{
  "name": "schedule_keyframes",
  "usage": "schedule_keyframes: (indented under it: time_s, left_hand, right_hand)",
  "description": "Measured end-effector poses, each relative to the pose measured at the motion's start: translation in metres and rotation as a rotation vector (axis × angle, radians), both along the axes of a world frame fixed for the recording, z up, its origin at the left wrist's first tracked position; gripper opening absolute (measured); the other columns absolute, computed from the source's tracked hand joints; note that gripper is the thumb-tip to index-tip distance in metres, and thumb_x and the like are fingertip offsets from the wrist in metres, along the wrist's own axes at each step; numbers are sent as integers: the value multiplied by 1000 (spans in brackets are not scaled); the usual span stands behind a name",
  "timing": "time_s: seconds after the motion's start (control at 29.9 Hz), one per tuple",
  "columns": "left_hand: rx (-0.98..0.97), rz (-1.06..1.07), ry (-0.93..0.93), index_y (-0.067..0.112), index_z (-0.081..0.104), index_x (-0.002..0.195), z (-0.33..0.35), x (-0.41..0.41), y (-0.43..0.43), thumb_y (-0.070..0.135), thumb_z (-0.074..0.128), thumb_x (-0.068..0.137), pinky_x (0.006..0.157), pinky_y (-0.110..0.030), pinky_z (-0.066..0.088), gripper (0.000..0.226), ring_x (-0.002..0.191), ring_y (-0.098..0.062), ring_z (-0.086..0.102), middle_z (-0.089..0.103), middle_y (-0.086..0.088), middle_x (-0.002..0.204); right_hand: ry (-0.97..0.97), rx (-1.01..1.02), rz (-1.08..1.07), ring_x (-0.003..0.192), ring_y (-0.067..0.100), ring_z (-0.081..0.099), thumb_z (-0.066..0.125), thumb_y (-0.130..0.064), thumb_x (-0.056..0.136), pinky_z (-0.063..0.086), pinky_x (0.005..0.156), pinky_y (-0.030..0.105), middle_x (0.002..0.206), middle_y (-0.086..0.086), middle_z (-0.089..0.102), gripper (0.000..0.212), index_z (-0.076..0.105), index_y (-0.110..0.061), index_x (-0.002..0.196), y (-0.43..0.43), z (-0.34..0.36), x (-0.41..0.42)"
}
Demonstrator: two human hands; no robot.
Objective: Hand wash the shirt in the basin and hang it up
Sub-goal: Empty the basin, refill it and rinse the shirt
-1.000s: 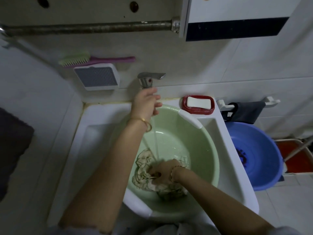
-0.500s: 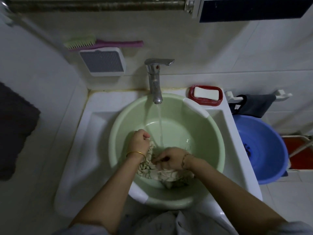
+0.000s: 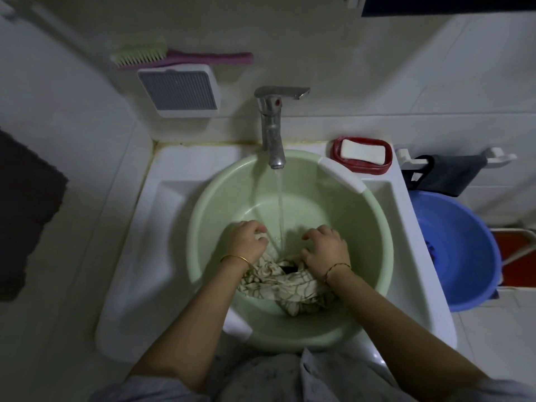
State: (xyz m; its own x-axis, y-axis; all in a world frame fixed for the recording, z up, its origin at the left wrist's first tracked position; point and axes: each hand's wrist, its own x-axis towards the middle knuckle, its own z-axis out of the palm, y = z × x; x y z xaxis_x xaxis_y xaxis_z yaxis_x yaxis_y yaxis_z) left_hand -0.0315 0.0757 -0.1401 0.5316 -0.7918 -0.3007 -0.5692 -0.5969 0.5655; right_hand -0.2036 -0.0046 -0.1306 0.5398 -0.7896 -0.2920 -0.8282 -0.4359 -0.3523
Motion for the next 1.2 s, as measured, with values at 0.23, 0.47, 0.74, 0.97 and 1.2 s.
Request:
schedule_keyframes:
  time_s: [0.23, 0.47, 0.74, 0.97, 1.2]
  left_hand:
    - [-36, 28, 33, 28, 68, 91, -8, 5, 2, 19, 62, 75, 88, -31, 50, 19, 99, -19, 61, 64, -3, 104]
    - [-46, 48, 44, 29, 68, 90, -16, 7, 3, 19, 64, 77, 86, -28, 51, 17, 97, -18, 62, 65, -2, 102]
    - [-78, 76, 103, 37, 60, 75, -23, 9, 3, 19, 65, 77, 85, -31, 54, 19, 90, -14, 64, 69, 4, 96]
    - [-86, 91, 108, 41, 57, 66, -29, 11, 2, 24, 68, 77, 84, -31, 54, 23, 88, -14, 64, 70, 4, 93]
    - [-76, 67, 106, 36, 61, 79, -25, 10, 3, 11, 59, 77, 88, -31, 52, 24, 94, -17, 63, 68, 0, 101]
  right_hand:
    - [23, 72, 19, 120, 23, 41, 53, -31, 88, 39, 95, 36, 126, 3, 49, 35, 55, -21, 122, 1, 2, 2]
    - [21, 122, 12, 119, 24, 42, 53, -29, 88, 41, 95, 37, 124, 4, 50, 33, 57, -20, 119, 1, 2, 2]
    - [7, 130, 10, 118, 23, 42, 54, -30, 87, 42, 96, 38, 123, 4, 51, 33, 57, -20, 119, 1, 2, 1]
    - [7, 132, 9, 118, 24, 42, 53, -29, 87, 42, 96, 38, 124, 4, 51, 33, 57, -20, 119, 1, 1, 2]
    - [3, 146, 6, 118, 23, 42, 53, -28, 87, 41, 96, 38, 123, 4, 50, 33, 57, -20, 119, 0, 1, 2]
